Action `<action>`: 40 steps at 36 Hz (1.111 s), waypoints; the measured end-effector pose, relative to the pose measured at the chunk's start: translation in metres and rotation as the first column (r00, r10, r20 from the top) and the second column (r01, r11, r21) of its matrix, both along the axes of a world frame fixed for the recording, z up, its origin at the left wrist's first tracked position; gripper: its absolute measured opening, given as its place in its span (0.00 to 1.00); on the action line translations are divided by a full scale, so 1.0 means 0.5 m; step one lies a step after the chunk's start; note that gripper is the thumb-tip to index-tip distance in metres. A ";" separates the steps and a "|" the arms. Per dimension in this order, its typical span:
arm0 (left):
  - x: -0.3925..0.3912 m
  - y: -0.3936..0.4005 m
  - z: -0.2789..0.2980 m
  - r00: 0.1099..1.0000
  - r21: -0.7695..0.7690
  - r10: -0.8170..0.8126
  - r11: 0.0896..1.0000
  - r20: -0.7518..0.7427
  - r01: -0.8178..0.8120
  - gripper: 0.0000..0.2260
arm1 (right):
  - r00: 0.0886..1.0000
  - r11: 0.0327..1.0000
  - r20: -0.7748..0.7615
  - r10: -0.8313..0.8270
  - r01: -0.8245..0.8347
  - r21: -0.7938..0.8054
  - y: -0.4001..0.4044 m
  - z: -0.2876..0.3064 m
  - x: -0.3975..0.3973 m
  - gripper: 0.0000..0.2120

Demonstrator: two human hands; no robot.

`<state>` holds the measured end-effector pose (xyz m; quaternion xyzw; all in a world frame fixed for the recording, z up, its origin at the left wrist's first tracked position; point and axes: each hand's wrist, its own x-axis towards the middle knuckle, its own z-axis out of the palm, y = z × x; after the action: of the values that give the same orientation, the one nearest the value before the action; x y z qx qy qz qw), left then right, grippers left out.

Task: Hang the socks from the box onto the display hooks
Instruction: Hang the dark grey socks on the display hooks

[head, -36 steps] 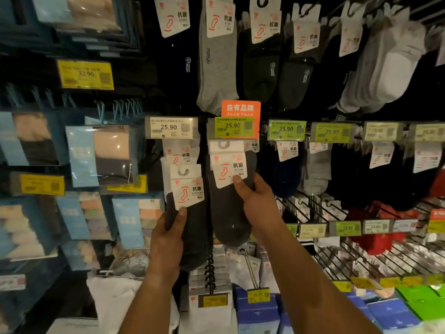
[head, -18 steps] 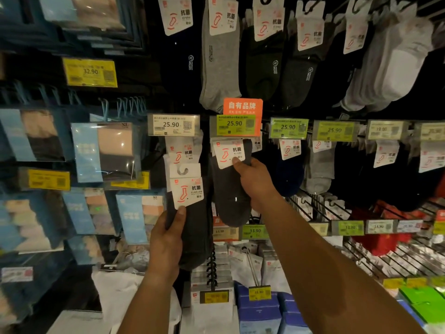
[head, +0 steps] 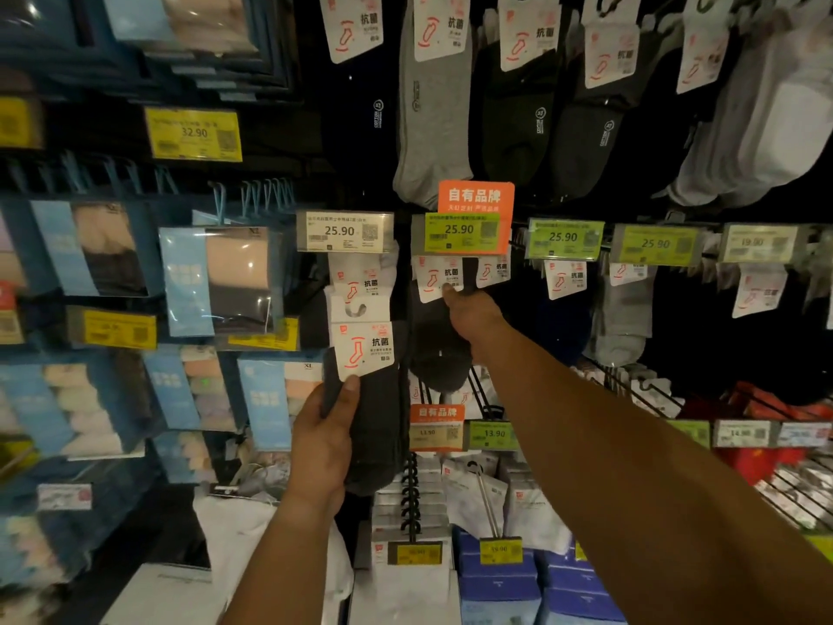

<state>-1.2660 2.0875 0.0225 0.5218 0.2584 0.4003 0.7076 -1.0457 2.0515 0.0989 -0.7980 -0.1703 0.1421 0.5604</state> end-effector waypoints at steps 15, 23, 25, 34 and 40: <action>0.022 -0.025 0.022 0.954 -0.162 -0.229 0.952 0.193 0.261 0.22 | 0.985 0.947 0.148 0.093 -0.133 0.292 -0.081 -0.165 -0.239 0.12; 0.044 -0.018 0.015 0.957 -0.258 -0.225 0.929 0.181 0.267 0.14 | 0.988 0.960 0.147 0.052 -0.090 0.264 -0.098 -0.153 -0.226 0.11; 0.047 -0.016 0.017 0.959 -0.247 -0.222 0.933 0.179 0.262 0.14 | 0.994 0.947 0.104 0.045 -0.075 0.311 -0.097 -0.149 -0.230 0.11; 0.056 0.012 0.015 0.989 -0.168 -0.104 0.978 0.103 0.120 0.09 | 0.989 0.872 -0.147 0.027 0.048 0.488 -0.113 -0.113 -0.199 0.02; 0.055 0.034 0.002 0.999 -0.100 -0.025 0.995 0.032 0.028 0.07 | 0.998 0.864 -0.061 0.005 0.026 0.503 -0.135 -0.075 -0.162 0.04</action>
<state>-1.2383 2.1043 0.0236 0.4827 0.2605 0.3853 0.7421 -1.1265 1.9840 0.0615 -0.6206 -0.1803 0.1136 0.7546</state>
